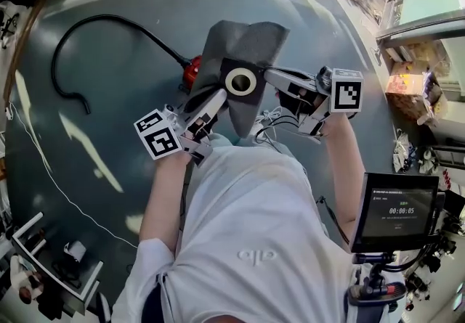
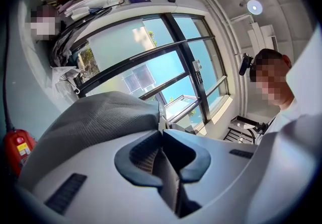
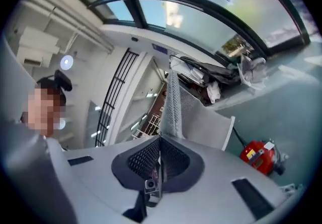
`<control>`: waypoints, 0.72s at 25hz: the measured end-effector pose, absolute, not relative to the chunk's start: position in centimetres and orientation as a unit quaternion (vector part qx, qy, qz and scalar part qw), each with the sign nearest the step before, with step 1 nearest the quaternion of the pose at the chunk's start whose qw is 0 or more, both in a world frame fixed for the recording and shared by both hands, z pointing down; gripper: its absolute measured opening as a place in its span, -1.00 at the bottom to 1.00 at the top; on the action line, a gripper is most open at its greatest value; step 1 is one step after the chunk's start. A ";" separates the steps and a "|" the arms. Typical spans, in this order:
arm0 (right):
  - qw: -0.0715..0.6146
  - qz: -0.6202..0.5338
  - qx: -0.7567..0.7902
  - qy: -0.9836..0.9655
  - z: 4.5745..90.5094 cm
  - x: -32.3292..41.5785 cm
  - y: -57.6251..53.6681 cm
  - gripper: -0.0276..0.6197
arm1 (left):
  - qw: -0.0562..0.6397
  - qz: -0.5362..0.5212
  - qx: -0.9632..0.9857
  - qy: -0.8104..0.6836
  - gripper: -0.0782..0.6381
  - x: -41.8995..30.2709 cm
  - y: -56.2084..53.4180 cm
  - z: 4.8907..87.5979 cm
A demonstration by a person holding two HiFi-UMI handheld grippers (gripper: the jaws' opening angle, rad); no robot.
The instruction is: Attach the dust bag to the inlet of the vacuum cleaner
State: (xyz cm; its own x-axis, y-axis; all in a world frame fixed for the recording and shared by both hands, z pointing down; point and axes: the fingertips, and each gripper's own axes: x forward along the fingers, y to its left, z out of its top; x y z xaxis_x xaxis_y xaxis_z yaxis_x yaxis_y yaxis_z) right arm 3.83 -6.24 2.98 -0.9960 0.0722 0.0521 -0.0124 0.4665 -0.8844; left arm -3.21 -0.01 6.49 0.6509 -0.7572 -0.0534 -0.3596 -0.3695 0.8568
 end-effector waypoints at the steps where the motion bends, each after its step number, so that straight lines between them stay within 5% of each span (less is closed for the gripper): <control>1: 0.038 0.539 -0.016 -0.841 4.0 3.9 -6.3 -0.87 | 0.445 -0.221 0.794 -0.349 -0.70 -3.0 -0.1 7.7; 18: 0.142 0.686 0.111 -0.705 27.9 14.2 -5.4 -0.87 | 0.621 -0.213 0.702 -0.276 -0.67 8.1 0.9 31.8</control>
